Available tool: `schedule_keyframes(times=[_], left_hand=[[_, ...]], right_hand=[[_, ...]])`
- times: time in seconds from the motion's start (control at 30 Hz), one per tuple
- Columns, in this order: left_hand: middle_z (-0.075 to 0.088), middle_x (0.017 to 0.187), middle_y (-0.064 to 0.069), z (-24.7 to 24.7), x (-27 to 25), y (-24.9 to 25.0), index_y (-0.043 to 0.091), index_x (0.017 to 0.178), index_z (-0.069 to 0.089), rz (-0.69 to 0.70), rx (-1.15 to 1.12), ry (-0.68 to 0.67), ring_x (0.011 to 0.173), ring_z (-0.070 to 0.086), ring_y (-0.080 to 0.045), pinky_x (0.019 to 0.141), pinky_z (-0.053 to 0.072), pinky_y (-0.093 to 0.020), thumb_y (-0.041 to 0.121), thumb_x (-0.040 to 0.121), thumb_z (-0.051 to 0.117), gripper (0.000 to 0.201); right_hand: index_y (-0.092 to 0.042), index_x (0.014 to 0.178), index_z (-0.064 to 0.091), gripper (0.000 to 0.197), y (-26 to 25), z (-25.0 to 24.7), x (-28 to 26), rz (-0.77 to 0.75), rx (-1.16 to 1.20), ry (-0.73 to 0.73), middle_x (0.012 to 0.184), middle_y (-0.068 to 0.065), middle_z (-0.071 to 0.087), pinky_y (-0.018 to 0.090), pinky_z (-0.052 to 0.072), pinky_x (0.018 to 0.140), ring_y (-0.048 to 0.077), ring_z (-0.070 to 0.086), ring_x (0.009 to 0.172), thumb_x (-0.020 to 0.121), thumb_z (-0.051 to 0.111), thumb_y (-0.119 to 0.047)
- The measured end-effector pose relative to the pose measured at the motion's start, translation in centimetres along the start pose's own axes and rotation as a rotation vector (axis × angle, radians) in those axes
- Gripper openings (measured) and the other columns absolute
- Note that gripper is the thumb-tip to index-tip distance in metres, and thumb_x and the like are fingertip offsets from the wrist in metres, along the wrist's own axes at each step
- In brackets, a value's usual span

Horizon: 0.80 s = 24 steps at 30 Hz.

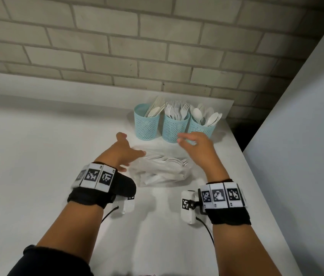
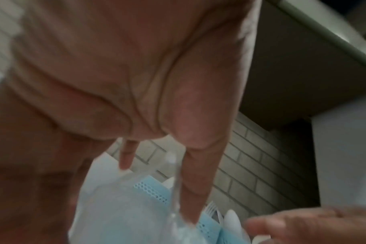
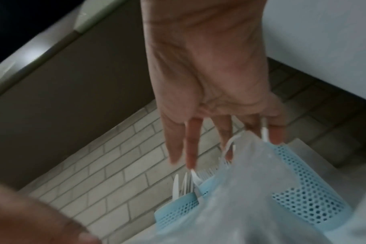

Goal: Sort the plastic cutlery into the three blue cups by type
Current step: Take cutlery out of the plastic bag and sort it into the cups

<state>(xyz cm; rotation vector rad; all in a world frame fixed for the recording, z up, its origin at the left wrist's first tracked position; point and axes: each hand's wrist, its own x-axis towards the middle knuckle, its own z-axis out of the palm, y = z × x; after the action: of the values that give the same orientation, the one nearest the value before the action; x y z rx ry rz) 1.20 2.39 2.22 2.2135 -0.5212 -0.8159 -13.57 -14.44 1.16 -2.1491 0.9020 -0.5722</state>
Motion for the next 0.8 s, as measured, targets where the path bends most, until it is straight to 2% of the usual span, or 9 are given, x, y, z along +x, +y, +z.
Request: schedule_keyframes(times=[0.07,0.13,0.3,0.4,0.53,0.63,0.7,0.73,0.8], left_hand=[[0.05,0.11,-0.005,0.9,-0.1,0.2,0.011,0.138,0.023,-0.002,0.044,-0.011,0.085,0.065,-0.023,0.083,0.057,-0.037,0.026,0.084,0.068,0.072],[0.054,0.114,-0.01,2.0,0.4,-0.1,0.007,0.135,0.033,0.059,0.003,0.039,0.095,0.064,-0.027,0.087,0.055,-0.04,0.012,0.083,0.066,0.062],[0.061,0.11,-0.014,3.4,1.6,-1.9,0.008,0.122,0.052,0.16,-0.376,0.058,0.092,0.061,-0.023,0.087,0.054,-0.04,0.0,0.084,0.059,0.04],[0.064,0.094,-0.013,2.7,2.3,-2.6,0.005,0.115,0.053,0.056,-0.681,-0.153,0.079,0.065,-0.018,0.077,0.052,-0.031,-0.005,0.091,0.049,0.026],[0.062,0.065,-0.005,2.7,3.0,-2.9,0.01,0.089,0.053,-0.202,-1.114,-0.246,0.058,0.059,-0.009,0.055,0.053,-0.023,-0.005,0.098,0.033,0.026],[0.058,0.075,-0.008,3.0,3.4,-2.7,0.005,0.085,0.053,-0.348,-1.273,-0.272,0.071,0.058,-0.017,0.053,0.056,-0.036,-0.006,0.095,0.032,0.026],[0.057,0.086,-0.007,3.2,3.6,-3.1,0.008,0.085,0.056,-0.335,-1.254,-0.302,0.083,0.055,-0.024,0.06,0.056,-0.037,-0.004,0.088,0.038,0.021],[0.06,0.083,-0.007,3.1,3.3,-3.3,0.008,0.084,0.057,-0.294,-1.245,-0.339,0.082,0.058,-0.025,0.061,0.056,-0.037,0.0,0.081,0.049,0.012],[0.067,0.078,-0.012,3.3,3.1,-3.6,0.004,0.083,0.062,-0.242,-1.308,-0.398,0.072,0.067,-0.03,0.059,0.057,-0.044,0.008,0.057,0.071,0.028]], right_hand=[[-0.029,0.123,0.06,0.045,-0.1,1.3,-0.2,0.137,-0.199,-0.195,0.137,0.004,0.052,0.049,0.039,0.103,0.031,0.052,0.119,0.082,0.062,-0.047],[-0.016,0.13,0.054,0.049,0.0,2.4,-0.7,0.176,-0.335,-0.235,0.137,0.007,0.052,0.037,0.04,0.104,0.029,0.052,0.121,0.086,0.063,-0.037],[-0.001,0.093,0.072,0.015,0.6,1.6,-1.3,0.116,-0.167,0.024,0.096,0.012,0.071,0.027,0.044,0.081,0.027,0.063,0.097,0.085,0.062,-0.009],[-0.005,0.095,0.07,0.013,0.9,-0.1,-1.2,0.318,0.343,-0.004,0.095,0.011,0.068,0.032,0.052,0.083,0.025,0.064,0.092,0.084,0.065,-0.004],[-0.005,0.092,0.061,0.013,2.0,-1.4,-0.1,0.641,1.036,-0.04,0.082,0.011,0.068,0.025,0.057,0.057,0.018,0.066,0.073,0.09,0.051,0.004],[-0.009,0.113,0.065,0.025,4.5,-0.3,-1.5,0.605,1.268,-0.025,0.085,0.011,0.073,0.028,0.059,0.066,0.017,0.07,0.08,0.091,0.052,-0.005],[-0.022,0.11,0.068,0.035,6.1,0.1,-2.2,0.695,1.32,-0.17,0.103,0.004,0.072,0.036,0.052,0.088,0.02,0.066,0.1,0.076,0.067,-0.013],[-0.023,0.101,0.072,0.039,6.7,0.5,-2.1,0.696,1.284,-0.201,0.1,0.004,0.072,0.038,0.049,0.091,0.022,0.065,0.099,0.062,0.075,-0.018],[-0.018,0.081,0.075,0.04,6.7,0.8,-2.7,0.629,1.008,-0.115,0.084,0.006,0.072,0.034,0.049,0.083,0.022,0.064,0.088,0.042,0.084,-0.012]])
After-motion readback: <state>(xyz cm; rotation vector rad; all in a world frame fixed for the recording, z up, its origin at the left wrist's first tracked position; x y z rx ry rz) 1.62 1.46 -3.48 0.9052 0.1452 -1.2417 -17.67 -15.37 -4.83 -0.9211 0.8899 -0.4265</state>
